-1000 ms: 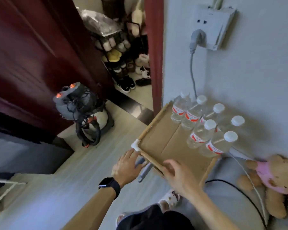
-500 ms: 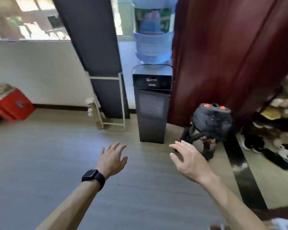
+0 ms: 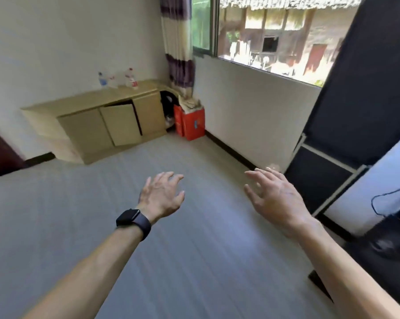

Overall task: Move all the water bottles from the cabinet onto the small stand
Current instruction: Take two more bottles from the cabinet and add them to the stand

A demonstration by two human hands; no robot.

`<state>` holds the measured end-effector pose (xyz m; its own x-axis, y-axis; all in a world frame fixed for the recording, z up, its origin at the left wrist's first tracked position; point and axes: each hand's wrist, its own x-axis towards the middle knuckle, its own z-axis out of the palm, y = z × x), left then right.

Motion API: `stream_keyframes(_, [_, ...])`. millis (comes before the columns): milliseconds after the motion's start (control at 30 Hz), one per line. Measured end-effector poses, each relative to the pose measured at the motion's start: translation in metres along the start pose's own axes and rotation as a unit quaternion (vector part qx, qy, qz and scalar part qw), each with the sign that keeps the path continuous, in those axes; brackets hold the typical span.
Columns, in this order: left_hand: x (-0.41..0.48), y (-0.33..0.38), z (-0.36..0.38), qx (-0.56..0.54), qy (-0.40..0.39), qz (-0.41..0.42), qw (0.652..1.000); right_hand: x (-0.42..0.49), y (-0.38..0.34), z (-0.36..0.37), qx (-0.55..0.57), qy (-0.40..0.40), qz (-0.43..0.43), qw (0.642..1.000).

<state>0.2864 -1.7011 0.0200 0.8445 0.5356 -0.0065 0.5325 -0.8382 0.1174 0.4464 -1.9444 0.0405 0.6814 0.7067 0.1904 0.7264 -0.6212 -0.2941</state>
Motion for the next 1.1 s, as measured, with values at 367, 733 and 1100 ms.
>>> stream_keyframes(367, [0.124,-0.136,-0.071,0.013,0.066,-0.192,0.979,0.261,-0.082,0.046,0.049,-0.06,-0.165,0.983])
stream_keyframes(733, [0.273,-0.265,-0.092,0.013,0.093,-0.227,0.969,0.465,-0.158,0.097,0.054,-0.041,-0.208,0.976])
stream_keyframes(1100, [0.486,-0.421,-0.138,0.018,0.107,-0.171,0.979,0.679,-0.261,0.131,0.059,-0.003,-0.17,0.984])
